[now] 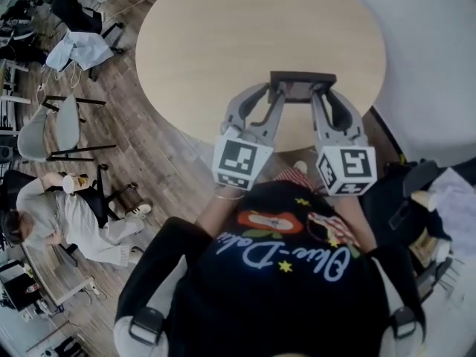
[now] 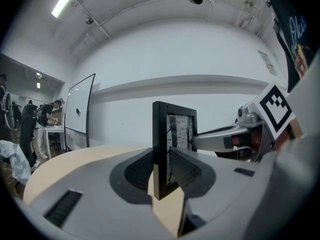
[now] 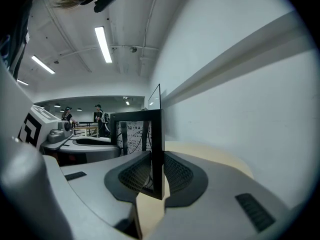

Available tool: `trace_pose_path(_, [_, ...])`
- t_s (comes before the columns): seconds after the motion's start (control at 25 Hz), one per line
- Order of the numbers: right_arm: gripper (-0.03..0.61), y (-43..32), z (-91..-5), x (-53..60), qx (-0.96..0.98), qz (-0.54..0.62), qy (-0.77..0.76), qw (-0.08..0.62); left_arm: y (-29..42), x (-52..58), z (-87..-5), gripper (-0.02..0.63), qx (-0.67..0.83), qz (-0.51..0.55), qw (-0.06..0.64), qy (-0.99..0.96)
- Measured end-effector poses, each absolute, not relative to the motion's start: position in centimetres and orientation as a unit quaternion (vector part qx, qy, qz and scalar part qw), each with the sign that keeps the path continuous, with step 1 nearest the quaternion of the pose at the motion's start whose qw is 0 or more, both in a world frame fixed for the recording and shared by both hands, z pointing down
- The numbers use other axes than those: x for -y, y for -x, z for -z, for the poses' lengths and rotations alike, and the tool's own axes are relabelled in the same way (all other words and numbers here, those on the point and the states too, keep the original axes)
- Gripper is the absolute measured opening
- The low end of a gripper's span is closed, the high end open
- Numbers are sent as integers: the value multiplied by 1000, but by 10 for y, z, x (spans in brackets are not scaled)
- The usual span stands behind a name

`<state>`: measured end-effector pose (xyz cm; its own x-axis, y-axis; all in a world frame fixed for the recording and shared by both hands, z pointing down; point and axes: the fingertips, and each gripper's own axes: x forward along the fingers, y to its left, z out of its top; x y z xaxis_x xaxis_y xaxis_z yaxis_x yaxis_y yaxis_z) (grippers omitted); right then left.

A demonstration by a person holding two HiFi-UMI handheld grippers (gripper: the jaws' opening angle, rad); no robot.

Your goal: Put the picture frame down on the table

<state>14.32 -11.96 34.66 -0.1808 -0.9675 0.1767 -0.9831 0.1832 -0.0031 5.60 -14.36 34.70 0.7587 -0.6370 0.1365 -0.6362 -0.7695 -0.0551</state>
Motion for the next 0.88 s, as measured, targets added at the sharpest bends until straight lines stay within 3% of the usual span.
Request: trace_pose_path(0.88, [77,-202,-356,170,828,-59,-554,73,-111,174,-356,95,-438,90,-5,895])
